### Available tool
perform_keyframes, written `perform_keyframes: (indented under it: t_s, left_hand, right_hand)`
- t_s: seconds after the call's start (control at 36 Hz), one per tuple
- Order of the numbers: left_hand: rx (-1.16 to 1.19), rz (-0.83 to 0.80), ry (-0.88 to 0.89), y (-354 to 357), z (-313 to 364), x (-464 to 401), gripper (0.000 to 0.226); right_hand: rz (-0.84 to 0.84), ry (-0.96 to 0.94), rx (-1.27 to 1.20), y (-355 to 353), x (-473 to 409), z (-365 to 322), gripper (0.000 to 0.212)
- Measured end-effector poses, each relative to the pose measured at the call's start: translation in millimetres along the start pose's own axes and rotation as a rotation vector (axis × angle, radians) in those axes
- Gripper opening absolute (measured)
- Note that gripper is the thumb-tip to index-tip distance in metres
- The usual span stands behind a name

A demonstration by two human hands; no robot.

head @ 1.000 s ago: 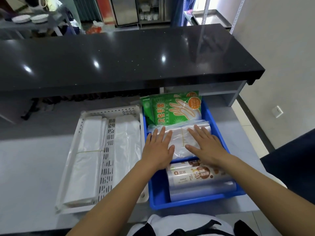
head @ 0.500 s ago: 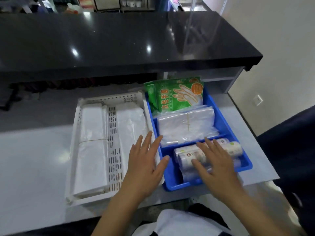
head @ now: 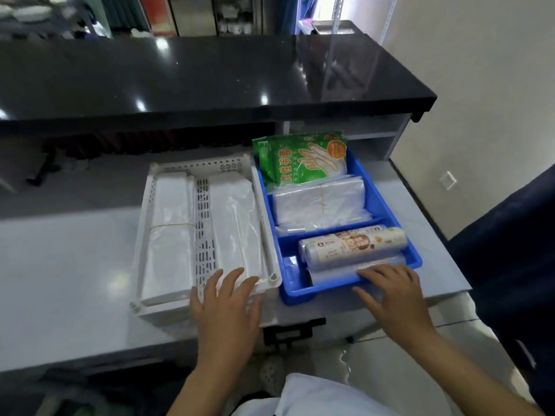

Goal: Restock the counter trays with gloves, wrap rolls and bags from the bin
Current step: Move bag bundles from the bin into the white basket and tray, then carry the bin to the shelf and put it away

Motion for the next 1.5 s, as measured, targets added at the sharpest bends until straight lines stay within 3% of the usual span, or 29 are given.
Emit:
perform_keyframes:
  t_s: [0.08, 0.25, 0.5, 0.72, 0.92, 1.03, 1.17, 1.33, 1.5]
  left_hand:
    - [-0.086, 0.044, -0.056, 1.1, -4.0, 8.2, 0.031]
    - [-0.110, 0.105, -0.142, 2.2, -7.9, 12.2, 0.035]
    - [-0.011, 0.215, -0.109, -1.4, -18.9, 13.5, 0.022]
    - [-0.029, 0.187, -0.120, 10.8, -18.4, 8.1, 0.021]
    - [-0.049, 0.033, -0.103, 19.4, -27.5, 12.5, 0.053]
    - [0.050, 0.080, -0.089, 5.4, -43.0, 45.1, 0.068]
    - [0.151, 0.122, -0.267, 9.2, -89.4, 135.0, 0.077]
    - [0.146, -0.088, -0.613, 54.7, -184.1, 262.7, 0.081]
    - [0.202, -0.105, -0.927, 53.5, -276.8, 366.2, 0.081]
  right_hand:
    - [0.020, -0.043, 0.002, -4.3, -6.1, 1.7, 0.019]
    - [-0.018, -0.048, 0.013, -1.6, -7.3, 1.2, 0.020]
    - [-0.032, -0.020, 0.034, 8.1, -16.6, -7.4, 0.019]
    - [-0.059, 0.008, 0.028, 9.4, -17.5, -7.5, 0.024]
    - [-0.086, -0.047, -0.022, 2.8, -10.6, -18.6, 0.034]
    - [-0.004, -0.202, -0.104, -5.8, 9.8, -61.5, 0.050]
    - [-0.028, -0.332, -0.292, 26.4, 69.1, -130.6, 0.061]
    - [-0.456, -0.397, -0.361, 127.1, 152.2, -191.5, 0.068]
    - [-0.684, -0.404, -0.458, 166.2, 203.0, -235.9, 0.069]
Point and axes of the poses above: each hand's wrist, its own x-axis away from the middle knuckle, its own y-axis out of the palm, z = x × y, the point moved 9 cm from there along -x, towards the middle knuckle, and after that the axes turned 14 degrees about -y, right-handed, at the moved point
